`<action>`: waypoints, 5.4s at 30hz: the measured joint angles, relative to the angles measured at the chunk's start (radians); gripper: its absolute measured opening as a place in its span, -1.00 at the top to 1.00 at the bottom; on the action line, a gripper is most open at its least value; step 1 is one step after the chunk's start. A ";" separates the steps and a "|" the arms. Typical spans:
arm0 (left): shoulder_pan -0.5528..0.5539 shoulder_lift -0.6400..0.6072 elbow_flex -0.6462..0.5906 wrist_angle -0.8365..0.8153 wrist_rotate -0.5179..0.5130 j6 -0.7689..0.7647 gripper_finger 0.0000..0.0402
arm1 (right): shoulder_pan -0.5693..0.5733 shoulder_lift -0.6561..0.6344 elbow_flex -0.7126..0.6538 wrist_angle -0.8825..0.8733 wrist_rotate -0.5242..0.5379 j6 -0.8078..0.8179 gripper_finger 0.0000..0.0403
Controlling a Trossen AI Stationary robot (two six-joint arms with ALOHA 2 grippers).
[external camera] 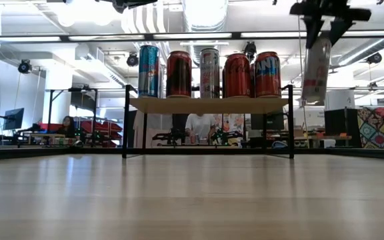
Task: Place canned beverage on shelf
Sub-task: Put the white pink soda can on the shelf
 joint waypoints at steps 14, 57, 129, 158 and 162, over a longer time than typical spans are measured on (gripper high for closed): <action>0.000 0.000 0.000 0.050 0.000 -0.021 1.00 | 0.102 0.023 0.121 -0.108 -0.154 0.055 -0.20; -0.001 -0.052 -0.005 -0.022 0.002 -0.049 1.00 | 0.490 0.623 0.687 0.069 -0.147 -0.100 -0.20; -0.003 -0.194 -0.210 0.121 0.088 -0.133 1.00 | 0.389 0.805 0.854 0.023 0.086 -0.183 -0.21; -0.003 -0.194 -0.210 0.121 0.087 -0.136 1.00 | 0.387 0.805 0.788 0.072 0.113 -0.214 -0.23; -0.003 -0.194 -0.210 0.120 0.087 -0.136 1.00 | 0.383 0.805 0.787 0.075 0.111 -0.216 -0.24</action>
